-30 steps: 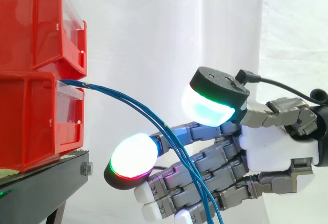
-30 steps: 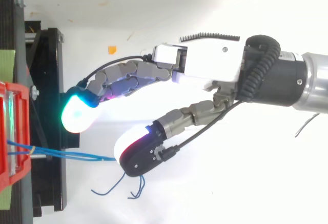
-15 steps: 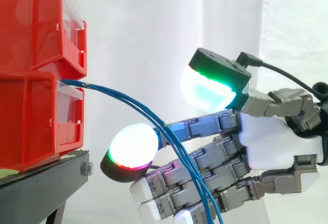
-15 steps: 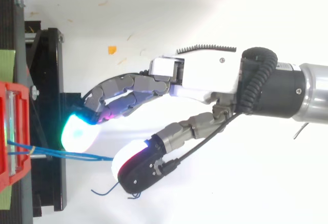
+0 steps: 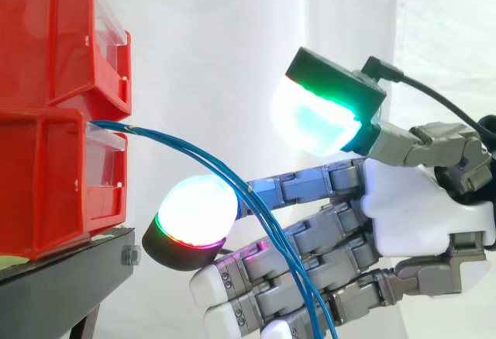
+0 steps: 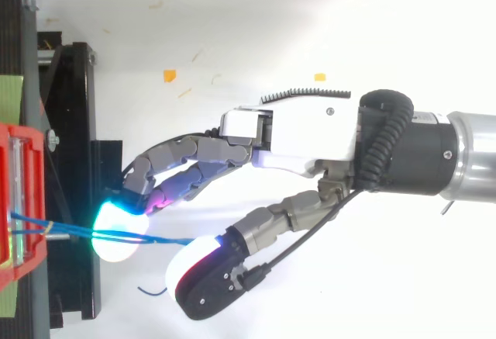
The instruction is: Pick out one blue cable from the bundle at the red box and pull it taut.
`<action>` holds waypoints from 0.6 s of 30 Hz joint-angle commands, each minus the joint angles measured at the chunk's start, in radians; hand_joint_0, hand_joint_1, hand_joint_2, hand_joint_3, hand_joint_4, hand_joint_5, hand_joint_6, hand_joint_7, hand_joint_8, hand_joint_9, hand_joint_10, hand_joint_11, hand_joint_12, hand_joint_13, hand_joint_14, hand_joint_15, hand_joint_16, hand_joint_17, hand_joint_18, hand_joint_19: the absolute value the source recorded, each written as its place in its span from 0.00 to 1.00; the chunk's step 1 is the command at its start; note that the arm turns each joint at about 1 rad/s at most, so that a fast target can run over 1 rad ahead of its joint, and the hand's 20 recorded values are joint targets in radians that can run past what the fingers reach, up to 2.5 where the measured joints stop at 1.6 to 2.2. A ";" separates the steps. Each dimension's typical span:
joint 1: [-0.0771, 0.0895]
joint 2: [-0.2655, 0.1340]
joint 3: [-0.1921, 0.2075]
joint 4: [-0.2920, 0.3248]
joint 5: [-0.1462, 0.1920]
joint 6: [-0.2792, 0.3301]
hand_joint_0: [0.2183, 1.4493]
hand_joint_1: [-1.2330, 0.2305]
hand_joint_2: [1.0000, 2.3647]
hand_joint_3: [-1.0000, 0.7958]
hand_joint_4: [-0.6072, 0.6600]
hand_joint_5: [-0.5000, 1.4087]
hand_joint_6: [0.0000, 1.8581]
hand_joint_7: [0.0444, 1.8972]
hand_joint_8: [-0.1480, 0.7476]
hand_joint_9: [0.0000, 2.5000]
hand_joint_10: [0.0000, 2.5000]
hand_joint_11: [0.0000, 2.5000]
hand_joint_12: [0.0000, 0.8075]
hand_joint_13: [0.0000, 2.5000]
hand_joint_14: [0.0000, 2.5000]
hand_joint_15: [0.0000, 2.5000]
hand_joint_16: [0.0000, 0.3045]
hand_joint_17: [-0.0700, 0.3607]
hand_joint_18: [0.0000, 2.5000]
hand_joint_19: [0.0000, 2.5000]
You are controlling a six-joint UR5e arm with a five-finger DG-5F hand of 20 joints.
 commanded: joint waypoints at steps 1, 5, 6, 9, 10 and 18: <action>0.001 -0.005 0.000 0.003 -0.007 0.009 0.26 0.40 0.01 0.32 0.64 0.18 0.27 0.46 0.42 0.25 0.00 0.03 0.41 0.23 0.00 0.05 0.14 0.38 0.20 0.18; 0.003 -0.005 0.001 0.000 -0.010 0.015 0.28 0.41 0.01 0.36 0.62 0.18 0.27 0.49 0.42 0.25 0.00 0.04 0.41 0.23 0.00 0.06 0.13 0.38 0.20 0.19; 0.003 -0.003 0.000 -0.001 -0.011 0.015 0.28 0.41 0.01 0.36 0.62 0.18 0.27 0.49 0.42 0.25 0.00 0.04 0.41 0.23 0.00 0.06 0.13 0.38 0.20 0.19; 0.000 -0.005 0.001 -0.001 -0.024 0.023 0.28 0.41 0.01 0.36 0.62 0.18 0.27 0.50 0.42 0.25 0.00 0.04 0.41 0.24 0.00 0.07 0.14 0.38 0.20 0.19; -0.002 -0.003 0.004 -0.001 -0.027 0.024 0.28 0.42 0.01 0.36 0.62 0.18 0.27 0.50 0.43 0.25 0.00 0.04 0.41 0.24 0.00 0.07 0.14 0.38 0.20 0.19; -0.008 -0.003 0.015 -0.006 -0.034 0.026 0.26 0.43 0.00 0.32 0.63 0.18 0.27 0.49 0.44 0.26 0.00 0.05 0.42 0.25 0.00 0.07 0.14 0.39 0.21 0.20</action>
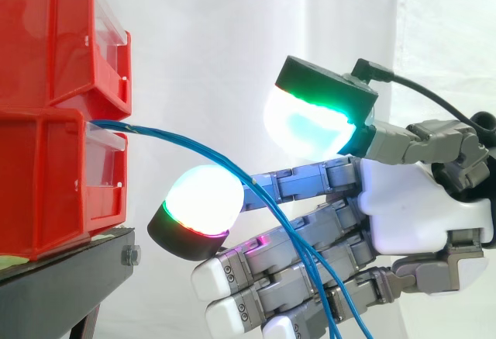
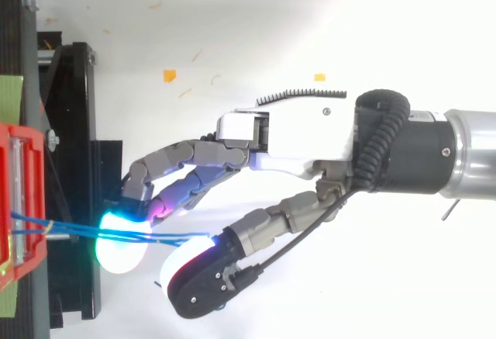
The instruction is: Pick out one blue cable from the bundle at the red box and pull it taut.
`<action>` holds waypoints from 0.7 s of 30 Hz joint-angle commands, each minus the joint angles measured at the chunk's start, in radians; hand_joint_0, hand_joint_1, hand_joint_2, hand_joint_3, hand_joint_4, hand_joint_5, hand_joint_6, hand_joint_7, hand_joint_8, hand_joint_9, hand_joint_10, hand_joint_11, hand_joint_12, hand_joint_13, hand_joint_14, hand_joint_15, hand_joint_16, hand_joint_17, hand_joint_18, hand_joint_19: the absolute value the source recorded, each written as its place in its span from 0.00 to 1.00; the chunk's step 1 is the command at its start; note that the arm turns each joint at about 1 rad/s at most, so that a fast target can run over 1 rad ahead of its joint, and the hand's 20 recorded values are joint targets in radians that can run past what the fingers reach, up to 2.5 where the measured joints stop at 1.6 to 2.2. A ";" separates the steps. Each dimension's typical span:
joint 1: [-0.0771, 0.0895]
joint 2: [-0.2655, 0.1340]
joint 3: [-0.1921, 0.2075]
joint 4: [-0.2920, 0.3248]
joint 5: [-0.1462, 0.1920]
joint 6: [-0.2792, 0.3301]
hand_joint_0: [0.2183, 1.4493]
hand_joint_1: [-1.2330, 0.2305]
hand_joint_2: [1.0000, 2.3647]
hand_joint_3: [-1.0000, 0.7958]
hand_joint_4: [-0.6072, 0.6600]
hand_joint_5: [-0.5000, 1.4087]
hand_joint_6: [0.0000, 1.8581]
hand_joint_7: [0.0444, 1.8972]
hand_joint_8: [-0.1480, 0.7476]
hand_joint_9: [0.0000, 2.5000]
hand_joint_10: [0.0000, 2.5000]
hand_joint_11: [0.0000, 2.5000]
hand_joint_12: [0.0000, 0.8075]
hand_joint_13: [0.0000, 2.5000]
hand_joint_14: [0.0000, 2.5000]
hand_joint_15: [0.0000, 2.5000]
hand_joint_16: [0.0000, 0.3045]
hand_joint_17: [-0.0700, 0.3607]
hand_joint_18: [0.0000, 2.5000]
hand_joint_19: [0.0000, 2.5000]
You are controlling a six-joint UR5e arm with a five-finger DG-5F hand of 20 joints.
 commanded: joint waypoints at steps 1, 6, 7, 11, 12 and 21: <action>-0.001 0.001 0.006 -0.003 -0.001 0.000 0.26 0.43 0.00 0.32 0.63 0.18 0.27 0.50 0.44 0.26 0.00 0.05 0.42 0.25 0.00 0.07 0.14 0.39 0.21 0.19; -0.003 0.001 0.018 -0.018 -0.001 -0.001 0.27 0.45 0.01 0.33 0.60 0.19 0.27 0.53 0.43 0.27 0.00 0.06 0.42 0.25 0.00 0.08 0.14 0.38 0.21 0.20; -0.003 0.001 0.018 -0.018 -0.001 -0.001 0.28 0.46 0.01 0.34 0.59 0.19 0.27 0.55 0.43 0.27 0.00 0.06 0.42 0.26 0.00 0.08 0.14 0.38 0.21 0.20; -0.004 0.001 0.026 -0.032 -0.001 0.000 0.29 0.46 0.01 0.36 0.55 0.19 0.27 0.59 0.44 0.28 0.00 0.06 0.42 0.26 0.00 0.09 0.14 0.38 0.22 0.20; -0.003 0.001 0.026 -0.032 -0.001 0.000 0.29 0.46 0.01 0.37 0.54 0.19 0.27 0.60 0.44 0.28 0.00 0.07 0.42 0.26 0.00 0.09 0.14 0.38 0.22 0.20; -0.006 -0.029 0.027 -0.027 -0.003 -0.015 0.24 0.45 0.00 0.29 0.58 0.19 0.27 0.58 0.45 0.28 0.00 0.07 0.44 0.27 0.00 0.09 0.15 0.40 0.23 0.20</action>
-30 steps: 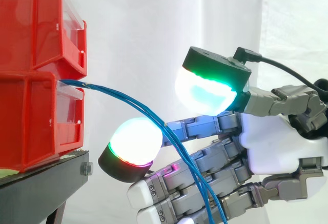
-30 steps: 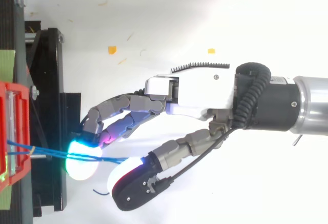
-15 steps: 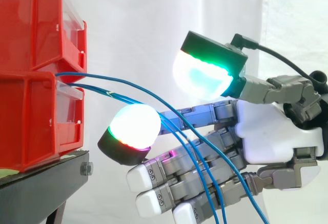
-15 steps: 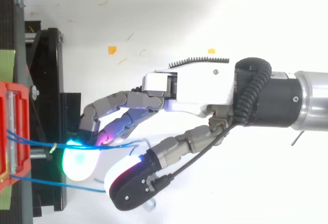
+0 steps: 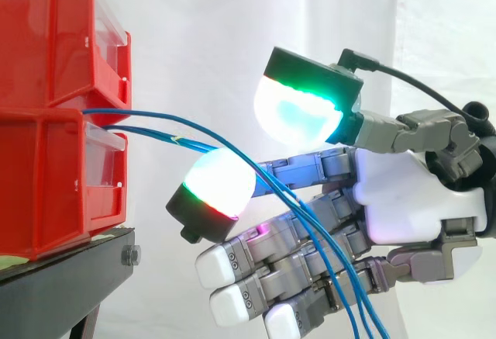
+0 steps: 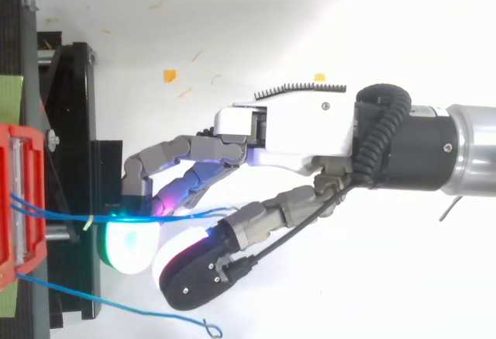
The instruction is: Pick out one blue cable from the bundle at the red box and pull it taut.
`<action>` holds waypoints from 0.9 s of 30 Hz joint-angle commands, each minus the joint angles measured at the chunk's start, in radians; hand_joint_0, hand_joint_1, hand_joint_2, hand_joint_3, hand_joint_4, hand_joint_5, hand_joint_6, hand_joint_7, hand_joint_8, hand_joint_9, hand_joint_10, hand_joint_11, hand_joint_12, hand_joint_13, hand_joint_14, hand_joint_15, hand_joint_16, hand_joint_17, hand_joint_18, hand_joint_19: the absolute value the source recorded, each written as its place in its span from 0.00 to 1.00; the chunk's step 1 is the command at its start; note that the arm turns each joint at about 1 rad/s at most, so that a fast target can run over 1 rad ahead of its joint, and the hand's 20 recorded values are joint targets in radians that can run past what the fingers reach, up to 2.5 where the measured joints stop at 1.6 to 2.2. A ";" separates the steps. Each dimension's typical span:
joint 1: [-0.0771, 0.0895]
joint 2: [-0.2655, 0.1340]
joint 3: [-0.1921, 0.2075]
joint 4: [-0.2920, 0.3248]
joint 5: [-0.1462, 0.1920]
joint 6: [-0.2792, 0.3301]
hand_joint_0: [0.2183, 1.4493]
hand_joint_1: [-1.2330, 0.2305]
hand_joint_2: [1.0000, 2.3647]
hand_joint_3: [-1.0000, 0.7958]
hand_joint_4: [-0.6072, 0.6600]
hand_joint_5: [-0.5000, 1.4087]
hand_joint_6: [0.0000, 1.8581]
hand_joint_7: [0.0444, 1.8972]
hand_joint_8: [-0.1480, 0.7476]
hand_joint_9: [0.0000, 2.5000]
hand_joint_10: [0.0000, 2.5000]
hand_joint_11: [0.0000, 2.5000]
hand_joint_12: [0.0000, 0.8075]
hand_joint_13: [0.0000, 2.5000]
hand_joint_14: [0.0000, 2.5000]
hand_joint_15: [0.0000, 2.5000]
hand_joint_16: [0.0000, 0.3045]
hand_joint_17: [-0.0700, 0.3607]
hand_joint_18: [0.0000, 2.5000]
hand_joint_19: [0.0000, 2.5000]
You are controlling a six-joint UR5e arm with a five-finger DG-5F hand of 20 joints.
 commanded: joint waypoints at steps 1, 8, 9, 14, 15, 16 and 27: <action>-0.003 -0.031 0.007 0.005 -0.002 -0.007 0.23 0.46 0.00 0.28 0.59 0.19 0.27 0.57 0.46 0.28 0.00 0.07 0.45 0.27 0.00 0.09 0.15 0.40 0.23 0.20; -0.015 -0.100 0.092 0.016 -0.065 0.017 0.22 0.51 0.00 0.28 0.60 0.19 0.27 0.56 0.46 0.28 0.00 0.07 0.45 0.27 0.00 0.09 0.16 0.41 0.23 0.20; -0.015 -0.100 0.092 0.016 -0.067 0.017 0.22 0.52 0.00 0.28 0.60 0.19 0.27 0.56 0.46 0.28 0.00 0.07 0.45 0.27 0.00 0.09 0.16 0.41 0.23 0.21; -0.024 -0.100 0.092 0.016 -0.071 0.019 0.23 0.54 0.00 0.28 0.59 0.19 0.27 0.57 0.46 0.28 0.00 0.07 0.45 0.27 0.00 0.09 0.15 0.41 0.23 0.21; -0.026 -0.100 0.092 0.018 -0.074 0.019 0.23 0.54 0.00 0.28 0.59 0.19 0.27 0.57 0.46 0.28 0.00 0.07 0.45 0.27 0.00 0.09 0.15 0.41 0.23 0.21; -0.027 -0.100 0.092 0.018 -0.076 0.019 0.23 0.54 0.00 0.28 0.59 0.19 0.27 0.57 0.46 0.28 0.00 0.07 0.45 0.27 0.00 0.09 0.15 0.41 0.23 0.21; -0.047 -0.100 0.098 0.025 -0.096 0.017 0.26 0.47 0.00 0.30 0.57 0.19 0.27 0.59 0.45 0.29 0.00 0.07 0.44 0.28 0.00 0.10 0.15 0.39 0.23 0.21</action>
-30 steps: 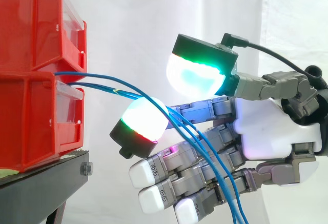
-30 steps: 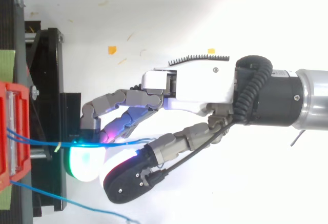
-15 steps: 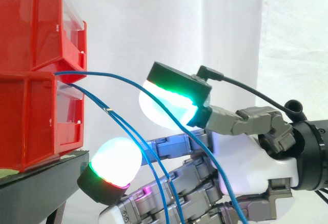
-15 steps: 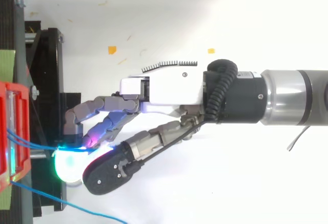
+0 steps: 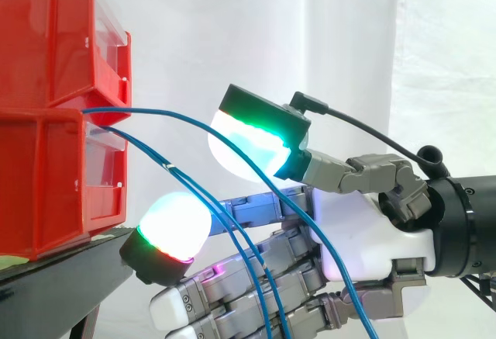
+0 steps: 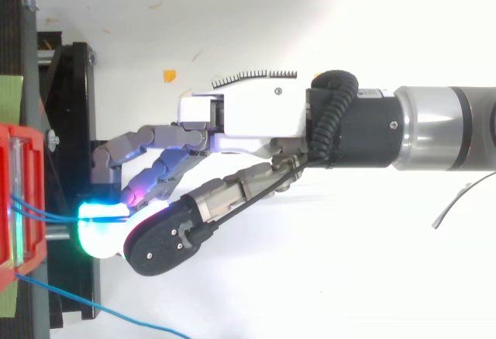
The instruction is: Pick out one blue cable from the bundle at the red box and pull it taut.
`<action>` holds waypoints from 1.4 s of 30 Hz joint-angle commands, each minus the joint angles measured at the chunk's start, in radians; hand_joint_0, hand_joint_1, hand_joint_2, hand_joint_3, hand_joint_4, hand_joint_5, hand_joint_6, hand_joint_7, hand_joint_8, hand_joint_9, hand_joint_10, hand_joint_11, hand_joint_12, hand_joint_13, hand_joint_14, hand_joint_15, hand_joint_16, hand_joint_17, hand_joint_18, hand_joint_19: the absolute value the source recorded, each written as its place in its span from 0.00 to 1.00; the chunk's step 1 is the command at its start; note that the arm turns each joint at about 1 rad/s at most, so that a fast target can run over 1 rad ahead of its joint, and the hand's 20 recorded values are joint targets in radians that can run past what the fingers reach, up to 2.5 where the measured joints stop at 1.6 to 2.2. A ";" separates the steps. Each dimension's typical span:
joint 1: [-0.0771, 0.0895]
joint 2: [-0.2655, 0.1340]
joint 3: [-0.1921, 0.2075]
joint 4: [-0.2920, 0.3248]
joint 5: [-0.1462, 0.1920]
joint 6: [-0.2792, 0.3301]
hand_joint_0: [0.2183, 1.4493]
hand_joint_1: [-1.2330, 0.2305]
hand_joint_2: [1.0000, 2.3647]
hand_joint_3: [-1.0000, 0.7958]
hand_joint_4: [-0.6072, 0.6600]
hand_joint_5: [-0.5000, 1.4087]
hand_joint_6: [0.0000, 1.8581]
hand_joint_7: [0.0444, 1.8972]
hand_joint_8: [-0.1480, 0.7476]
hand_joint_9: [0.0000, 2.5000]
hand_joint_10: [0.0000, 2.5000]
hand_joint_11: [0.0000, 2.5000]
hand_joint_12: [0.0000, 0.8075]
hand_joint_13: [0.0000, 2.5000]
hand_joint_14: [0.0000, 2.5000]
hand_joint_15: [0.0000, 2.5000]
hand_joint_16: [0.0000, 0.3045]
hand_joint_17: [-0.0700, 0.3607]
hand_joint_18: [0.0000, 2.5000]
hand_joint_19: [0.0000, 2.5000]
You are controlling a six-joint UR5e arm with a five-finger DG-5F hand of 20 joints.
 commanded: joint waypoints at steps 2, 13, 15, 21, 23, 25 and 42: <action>-0.011 0.000 0.000 0.007 -0.011 -0.003 0.27 0.45 0.01 0.33 0.56 0.19 0.27 0.60 0.45 0.29 0.00 0.08 0.43 0.28 0.00 0.10 0.14 0.39 0.23 0.21; -0.025 0.002 0.007 0.029 -0.027 -0.028 0.29 0.42 0.01 0.42 0.52 0.19 0.28 0.65 0.45 0.29 0.00 0.08 0.43 0.28 0.00 0.10 0.14 0.38 0.24 0.21; -0.025 0.002 0.017 0.021 -0.034 -0.028 0.29 0.42 0.01 0.43 0.52 0.19 0.30 0.61 0.45 0.29 0.00 0.09 0.43 0.28 0.00 0.10 0.14 0.38 0.24 0.21; -0.025 0.002 0.042 -0.048 -0.041 -0.031 0.30 0.42 0.01 0.44 0.53 0.18 0.36 0.54 0.45 0.29 0.00 0.10 0.43 0.28 0.00 0.10 0.14 0.38 0.24 0.21; -0.025 0.002 0.043 -0.057 -0.043 -0.031 0.30 0.42 0.01 0.44 0.53 0.17 0.37 0.52 0.45 0.30 0.00 0.10 0.43 0.28 0.00 0.10 0.14 0.38 0.24 0.21; -0.025 0.002 0.045 -0.068 -0.044 -0.029 0.30 0.42 0.01 0.43 0.54 0.17 0.38 0.49 0.45 0.30 0.00 0.10 0.43 0.29 0.00 0.10 0.14 0.38 0.24 0.21; -0.042 0.003 0.097 -0.203 -0.080 -0.029 0.33 0.38 0.01 0.37 0.55 0.16 0.49 0.41 0.47 0.32 0.01 0.15 0.44 0.31 0.00 0.11 0.14 0.38 0.27 0.21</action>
